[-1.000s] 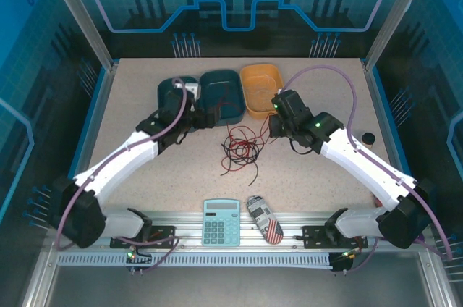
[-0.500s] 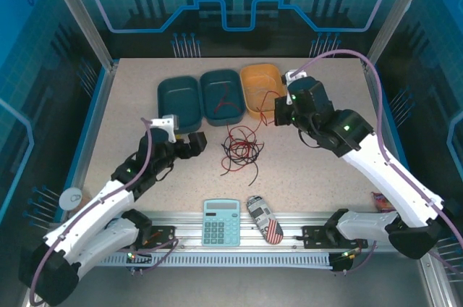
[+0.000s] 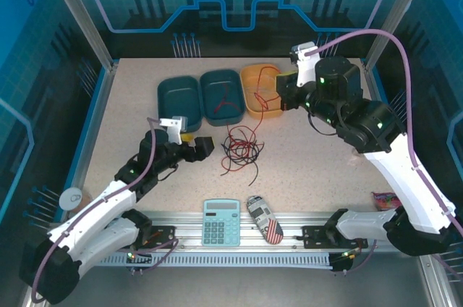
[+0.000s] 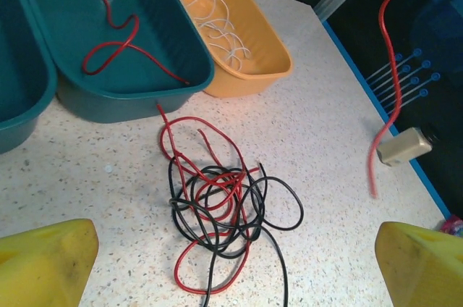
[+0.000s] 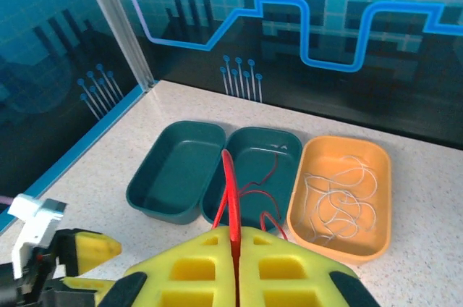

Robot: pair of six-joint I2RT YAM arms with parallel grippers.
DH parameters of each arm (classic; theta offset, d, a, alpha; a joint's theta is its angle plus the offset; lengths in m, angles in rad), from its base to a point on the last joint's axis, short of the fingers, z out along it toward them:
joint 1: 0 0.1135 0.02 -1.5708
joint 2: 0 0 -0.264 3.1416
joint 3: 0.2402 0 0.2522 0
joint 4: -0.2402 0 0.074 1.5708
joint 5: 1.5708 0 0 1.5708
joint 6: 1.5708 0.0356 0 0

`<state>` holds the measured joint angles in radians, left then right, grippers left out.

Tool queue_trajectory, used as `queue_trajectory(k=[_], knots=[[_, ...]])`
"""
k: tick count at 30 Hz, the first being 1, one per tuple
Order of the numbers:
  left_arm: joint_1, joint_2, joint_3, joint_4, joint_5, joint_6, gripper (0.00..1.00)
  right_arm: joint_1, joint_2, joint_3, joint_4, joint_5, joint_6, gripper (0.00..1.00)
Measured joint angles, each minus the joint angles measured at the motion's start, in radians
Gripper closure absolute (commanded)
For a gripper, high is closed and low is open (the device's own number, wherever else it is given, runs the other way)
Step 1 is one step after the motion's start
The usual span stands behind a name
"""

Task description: Untangle the cables

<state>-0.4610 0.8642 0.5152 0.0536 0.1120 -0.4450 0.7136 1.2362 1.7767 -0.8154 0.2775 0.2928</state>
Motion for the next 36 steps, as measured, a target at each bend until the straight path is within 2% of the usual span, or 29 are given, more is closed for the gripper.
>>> queue_trajectory(k=[7, 11, 15, 20, 27, 30, 33, 36], knots=[[0.000, 0.091, 0.113, 0.043, 0.113, 0.068, 0.02, 0.000, 0.041, 0.053, -0.027, -0.084, -0.022, 0.94], [0.000, 0.169, 0.173, 0.084, 0.172, 0.090, 0.09, 0.000, 0.057, 0.063, -0.031, -0.139, -0.025, 0.94], [0.000, 0.253, 0.184, 0.156, 0.242, 0.074, 0.17, 0.000, 0.058, 0.066, -0.029, -0.192, -0.025, 0.94], [-0.008, 0.351, 0.191, 0.215, 0.319, 0.025, 0.18, 0.000, 0.059, 0.077, -0.010, -0.234, -0.025, 0.94], [-0.070, 0.395, 0.198, 0.254, 0.357, -0.004, 0.21, 0.000, 0.058, 0.082, 0.032, -0.262, -0.025, 0.94], [-0.094, 0.417, 0.202, 0.268, 0.361, -0.022, 0.37, 0.000, 0.058, 0.082, 0.046, -0.265, -0.025, 0.94], [-0.101, 0.430, 0.202, 0.270, 0.357, -0.044, 0.60, 0.000, 0.058, 0.082, 0.058, -0.267, -0.025, 0.95], [-0.101, 0.430, 0.198, 0.275, 0.343, -0.069, 0.71, 0.000, 0.058, 0.082, 0.065, -0.253, -0.032, 0.97]])
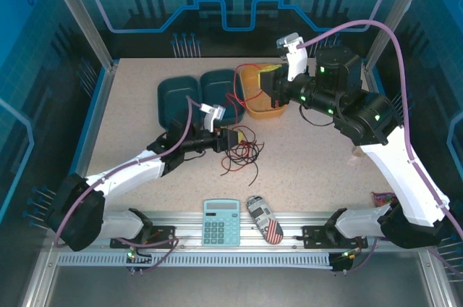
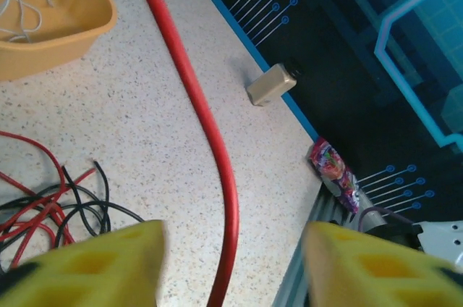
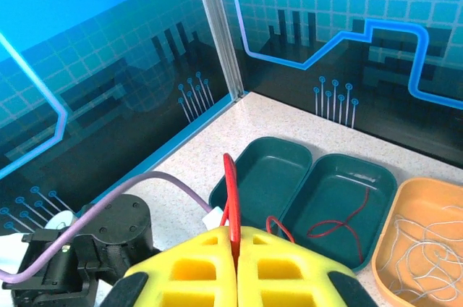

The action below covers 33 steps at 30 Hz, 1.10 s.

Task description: Untangle the cables

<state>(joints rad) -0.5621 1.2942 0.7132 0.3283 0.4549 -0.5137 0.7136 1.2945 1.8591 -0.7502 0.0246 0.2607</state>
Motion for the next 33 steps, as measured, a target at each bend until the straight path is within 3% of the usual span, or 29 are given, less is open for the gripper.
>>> queue_trajectory(k=[8, 14, 15, 16, 19, 22, 33], knots=[[0.037, -0.028, -0.121, 0.010, -0.042, -0.050, 0.91, 0.000, -0.012, 0.000, 0.002, 0.176, -0.046, 1.00], [0.083, -0.053, -0.169, -0.009, -0.059, -0.063, 0.92, -0.006, -0.002, 0.013, 0.003, 0.299, -0.079, 1.00], [0.082, -0.061, -0.169, -0.010, -0.059, -0.061, 0.90, -0.007, 0.007, 0.024, 0.008, 0.306, -0.082, 1.00], [0.082, -0.073, -0.168, -0.011, -0.059, -0.058, 0.81, -0.008, 0.021, 0.041, 0.013, 0.310, -0.087, 1.00], [0.082, -0.113, -0.164, -0.024, -0.058, -0.039, 0.36, -0.009, 0.072, 0.083, 0.031, 0.309, -0.099, 1.00], [0.082, -0.166, -0.156, -0.050, -0.064, -0.032, 0.02, -0.014, 0.149, 0.138, 0.049, 0.309, -0.111, 1.00], [0.082, -0.522, -0.146, -0.314, -0.229, 0.023, 0.01, -0.053, 0.445, 0.354, 0.082, 0.309, -0.160, 1.00]])
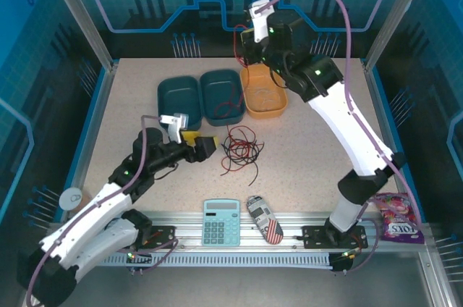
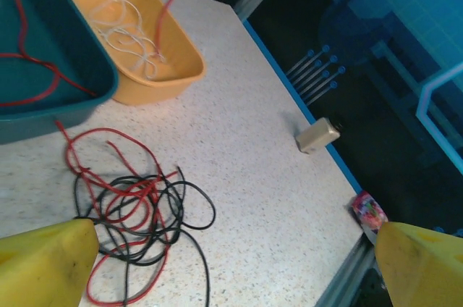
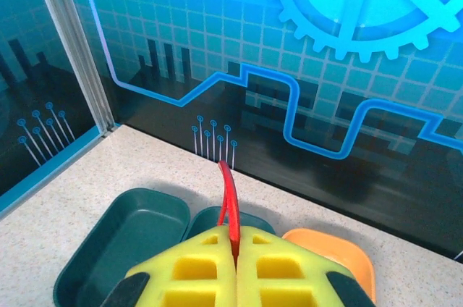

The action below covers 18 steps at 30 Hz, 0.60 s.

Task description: Untangle the cables

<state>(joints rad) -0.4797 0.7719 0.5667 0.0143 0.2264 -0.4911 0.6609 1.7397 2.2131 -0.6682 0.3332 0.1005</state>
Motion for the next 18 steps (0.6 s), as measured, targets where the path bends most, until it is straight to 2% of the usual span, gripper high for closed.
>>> queue_trajectory(k=[8, 18], knots=[[0.000, -0.150, 0.003, -0.200, -0.128, 0.022, 0.01, -0.018, 0.199, 0.143, 0.016, 0.021, -0.031, 1.00], [0.000, -0.170, -0.032, -0.254, -0.217, 0.018, 0.01, -0.021, 0.368, 0.243, 0.014, 0.052, -0.074, 1.00]])
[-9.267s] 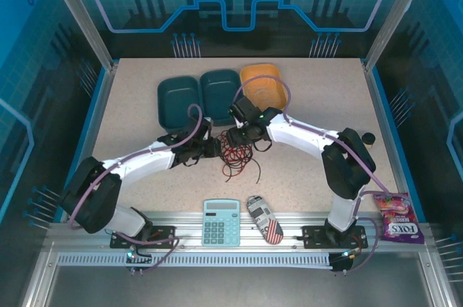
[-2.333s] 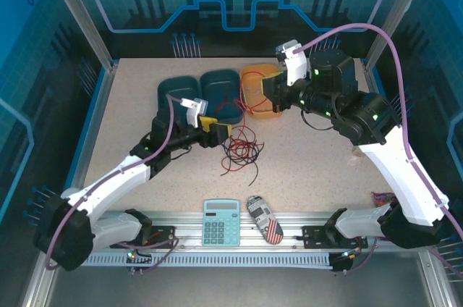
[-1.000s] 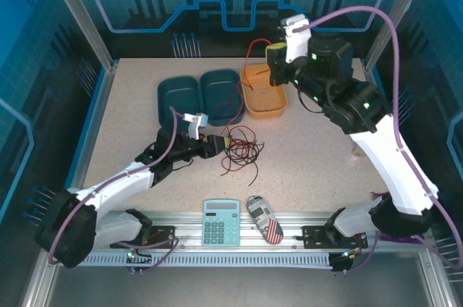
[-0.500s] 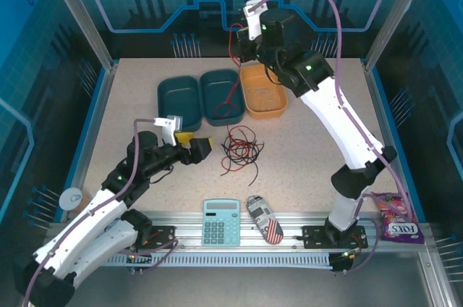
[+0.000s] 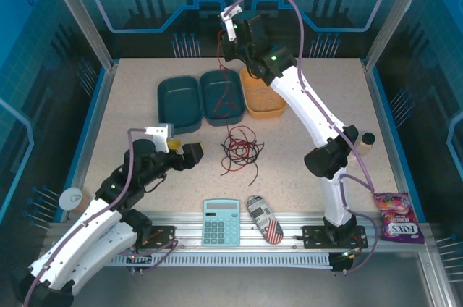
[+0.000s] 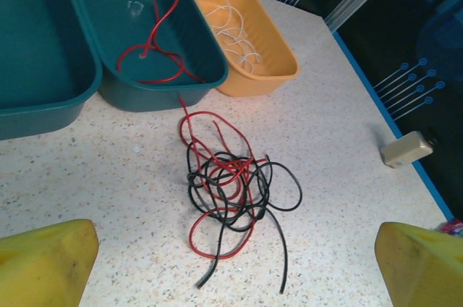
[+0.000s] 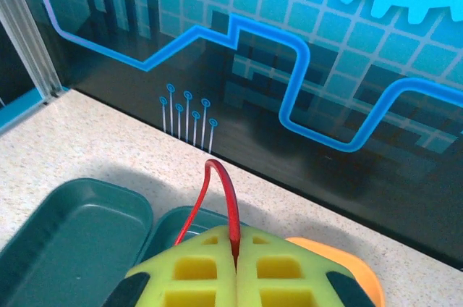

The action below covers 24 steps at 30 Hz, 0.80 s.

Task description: Untangle the cables

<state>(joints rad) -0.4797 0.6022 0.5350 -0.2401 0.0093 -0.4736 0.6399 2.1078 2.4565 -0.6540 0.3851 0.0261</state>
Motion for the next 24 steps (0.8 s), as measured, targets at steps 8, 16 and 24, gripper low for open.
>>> queue_trajectory(k=[8, 16, 24], knots=[[0.000, 0.000, -0.023, -0.004, -0.026, -0.024, 0.01, -0.009, 0.059, 0.007, 0.004, 0.042, -0.055, 1.00], [0.000, 0.000, -0.028, -0.013, -0.032, -0.026, 0.01, -0.019, 0.165, 0.020, 0.013, 0.052, -0.080, 1.00], [0.000, 0.000, -0.044, -0.016, -0.032, -0.046, 0.01, -0.016, 0.224, 0.020, 0.018, 0.011, -0.087, 1.00]])
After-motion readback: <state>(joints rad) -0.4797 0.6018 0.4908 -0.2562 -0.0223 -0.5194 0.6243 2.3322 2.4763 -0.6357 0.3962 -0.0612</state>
